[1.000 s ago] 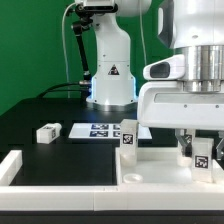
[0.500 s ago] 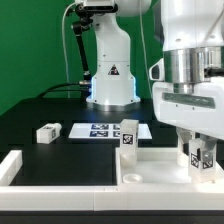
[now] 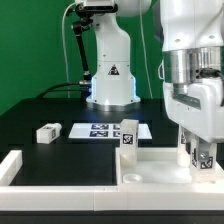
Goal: Assemble square table
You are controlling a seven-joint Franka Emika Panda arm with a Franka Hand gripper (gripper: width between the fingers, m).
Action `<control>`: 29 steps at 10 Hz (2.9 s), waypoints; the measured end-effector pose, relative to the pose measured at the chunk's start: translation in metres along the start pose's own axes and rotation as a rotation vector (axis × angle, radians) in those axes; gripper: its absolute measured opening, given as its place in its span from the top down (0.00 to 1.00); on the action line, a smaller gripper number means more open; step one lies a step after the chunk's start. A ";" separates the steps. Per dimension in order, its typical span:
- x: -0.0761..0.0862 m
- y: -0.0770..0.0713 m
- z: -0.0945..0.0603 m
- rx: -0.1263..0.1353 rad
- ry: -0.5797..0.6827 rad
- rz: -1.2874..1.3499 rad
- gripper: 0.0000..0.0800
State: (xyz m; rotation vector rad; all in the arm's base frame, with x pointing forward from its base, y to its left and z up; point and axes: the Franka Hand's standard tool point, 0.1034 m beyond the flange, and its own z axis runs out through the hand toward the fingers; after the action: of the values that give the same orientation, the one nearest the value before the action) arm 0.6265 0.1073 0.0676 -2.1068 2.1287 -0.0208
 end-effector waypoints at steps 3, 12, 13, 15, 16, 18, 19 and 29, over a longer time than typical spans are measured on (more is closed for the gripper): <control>0.002 0.004 0.000 0.009 -0.061 0.476 0.63; 0.002 0.004 -0.002 0.017 -0.041 0.325 0.19; 0.013 0.001 -0.021 0.039 -0.053 0.286 0.19; 0.034 -0.012 -0.053 0.084 -0.060 0.282 0.19; 0.035 -0.016 -0.056 0.086 -0.063 0.283 0.19; 0.035 -0.015 -0.054 0.084 -0.061 0.283 0.19; 0.035 -0.015 -0.054 0.083 -0.061 0.283 0.19; 0.153 0.038 -0.074 0.112 0.016 -0.299 0.19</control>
Offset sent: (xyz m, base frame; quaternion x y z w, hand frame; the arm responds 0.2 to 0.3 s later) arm -0.0037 0.0140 0.0011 0.0190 -0.0503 0.3640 0.9299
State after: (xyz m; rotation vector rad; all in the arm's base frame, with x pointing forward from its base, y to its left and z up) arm 0.5795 -0.0515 0.1221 -2.3400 1.7557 -0.1850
